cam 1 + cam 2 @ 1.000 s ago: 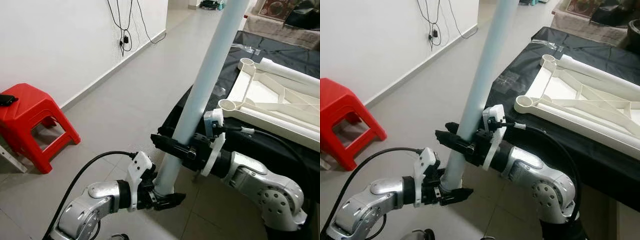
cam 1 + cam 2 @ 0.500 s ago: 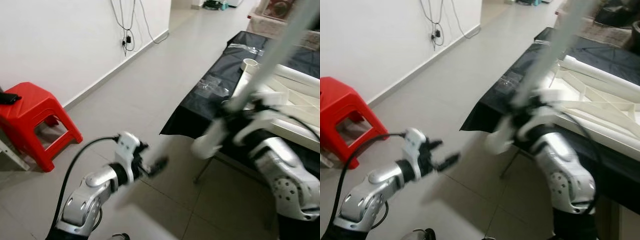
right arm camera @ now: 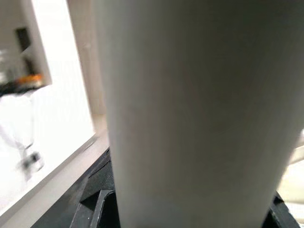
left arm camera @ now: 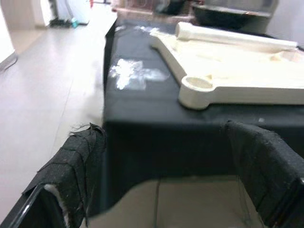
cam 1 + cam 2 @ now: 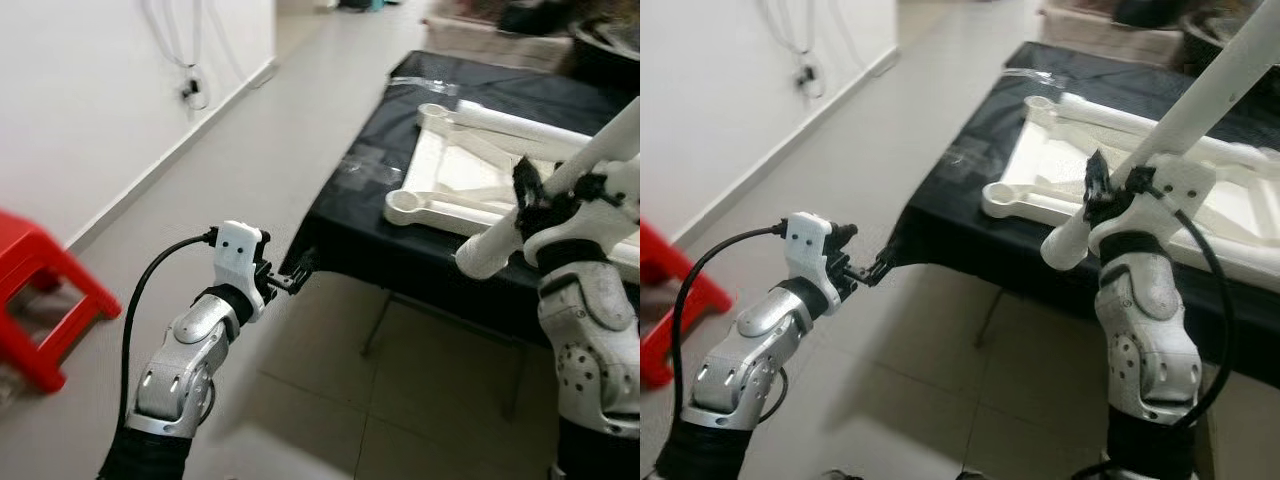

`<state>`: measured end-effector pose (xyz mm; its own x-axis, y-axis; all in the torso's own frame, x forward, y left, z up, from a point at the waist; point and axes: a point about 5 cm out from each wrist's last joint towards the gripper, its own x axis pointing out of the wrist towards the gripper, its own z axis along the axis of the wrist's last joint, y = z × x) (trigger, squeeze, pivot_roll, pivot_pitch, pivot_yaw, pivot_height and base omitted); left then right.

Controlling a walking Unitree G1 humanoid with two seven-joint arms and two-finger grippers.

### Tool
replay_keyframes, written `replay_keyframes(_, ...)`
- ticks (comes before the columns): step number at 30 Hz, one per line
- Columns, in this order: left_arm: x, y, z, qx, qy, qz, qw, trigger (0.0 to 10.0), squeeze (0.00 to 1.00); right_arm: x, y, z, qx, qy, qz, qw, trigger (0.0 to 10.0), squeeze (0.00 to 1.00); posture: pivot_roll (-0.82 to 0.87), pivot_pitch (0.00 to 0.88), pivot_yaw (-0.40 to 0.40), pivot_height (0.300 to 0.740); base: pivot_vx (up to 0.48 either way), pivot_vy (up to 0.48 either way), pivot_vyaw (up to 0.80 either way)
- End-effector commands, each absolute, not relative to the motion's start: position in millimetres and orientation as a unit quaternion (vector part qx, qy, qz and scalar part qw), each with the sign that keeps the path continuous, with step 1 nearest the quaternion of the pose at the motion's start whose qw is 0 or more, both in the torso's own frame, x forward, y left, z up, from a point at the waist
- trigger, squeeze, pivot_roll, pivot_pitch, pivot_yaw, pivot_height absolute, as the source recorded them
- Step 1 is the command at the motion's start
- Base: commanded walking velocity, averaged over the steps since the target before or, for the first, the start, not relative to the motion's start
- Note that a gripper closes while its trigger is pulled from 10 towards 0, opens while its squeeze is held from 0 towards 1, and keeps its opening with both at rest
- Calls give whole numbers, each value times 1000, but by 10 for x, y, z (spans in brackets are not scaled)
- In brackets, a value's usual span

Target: Building children table

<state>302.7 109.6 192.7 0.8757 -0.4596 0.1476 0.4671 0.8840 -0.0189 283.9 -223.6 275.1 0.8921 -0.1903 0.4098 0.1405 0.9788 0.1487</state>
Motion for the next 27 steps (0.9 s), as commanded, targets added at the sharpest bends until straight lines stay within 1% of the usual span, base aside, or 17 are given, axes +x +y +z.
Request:
replay_keyframes(1,3052,1145,1897,-22,-68,-221,973,10000,0,2832,-2229,2800,52,-234,-94,966,10000,0,46,112,-56,740,0,0,-800)
replay_keyframes(4,3132,1236,2042,-9,-98,-181,978,10000,0,2851,-2163,2892,48,-250,-82,964,10000,0,47,109,-56,740,345,0,0)
replay_keyframes(9,3185,1270,2136,-3,-116,-176,978,10000,0,2871,-2080,2941,46,-261,-67,962,10000,0,52,94,-60,740,421,0,0)
replay_keyframes(23,3198,1279,2092,0,-114,-173,978,10000,0,2884,-2038,2909,45,-259,-62,963,10000,0,49,86,-57,740,478,0,0)
replay_keyframes(27,3223,1286,2068,-2,-103,-166,981,10000,0,2889,-2031,2905,46,-258,-62,963,10000,0,48,90,-59,740,211,0,0)
